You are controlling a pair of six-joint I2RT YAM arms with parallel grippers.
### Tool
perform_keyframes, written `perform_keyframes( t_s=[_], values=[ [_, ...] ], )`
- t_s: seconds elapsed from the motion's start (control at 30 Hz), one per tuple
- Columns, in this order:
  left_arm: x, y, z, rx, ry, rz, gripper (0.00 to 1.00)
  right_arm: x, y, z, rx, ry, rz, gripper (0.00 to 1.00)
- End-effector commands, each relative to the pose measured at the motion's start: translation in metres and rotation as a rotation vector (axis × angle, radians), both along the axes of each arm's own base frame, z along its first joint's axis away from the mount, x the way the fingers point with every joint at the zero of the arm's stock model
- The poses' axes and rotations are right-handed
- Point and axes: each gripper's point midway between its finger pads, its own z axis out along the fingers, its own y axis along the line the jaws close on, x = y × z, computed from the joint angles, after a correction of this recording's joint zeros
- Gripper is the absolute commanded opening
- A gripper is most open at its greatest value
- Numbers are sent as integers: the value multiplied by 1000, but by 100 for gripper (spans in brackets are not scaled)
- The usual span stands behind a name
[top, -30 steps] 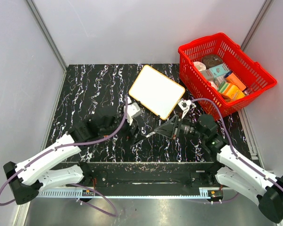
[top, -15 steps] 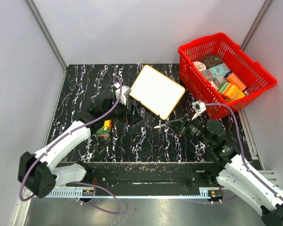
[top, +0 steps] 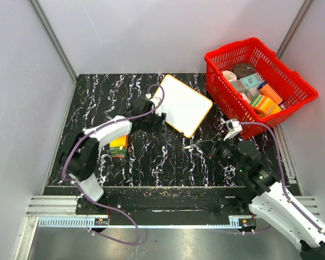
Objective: Write a sentence on the whiteboard
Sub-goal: Pick up the whiteboard from the whiteboard stand.
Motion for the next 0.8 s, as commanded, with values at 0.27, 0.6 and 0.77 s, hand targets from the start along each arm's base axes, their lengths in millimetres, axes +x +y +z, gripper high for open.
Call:
perform_keyframes(
  t_s=[0.27,0.6,0.77],
  values=[
    [75,-7,-45,111,-18,66,65,-14,-32,31,19,-66,-98,0],
    [104,9,-73,143,-27,102,60,-14,-47,36,-5,-91,-160,0],
    [111,5,-80,153,-46,66,51,-10,-45,31,-16,-72,-165,0]
  ],
)
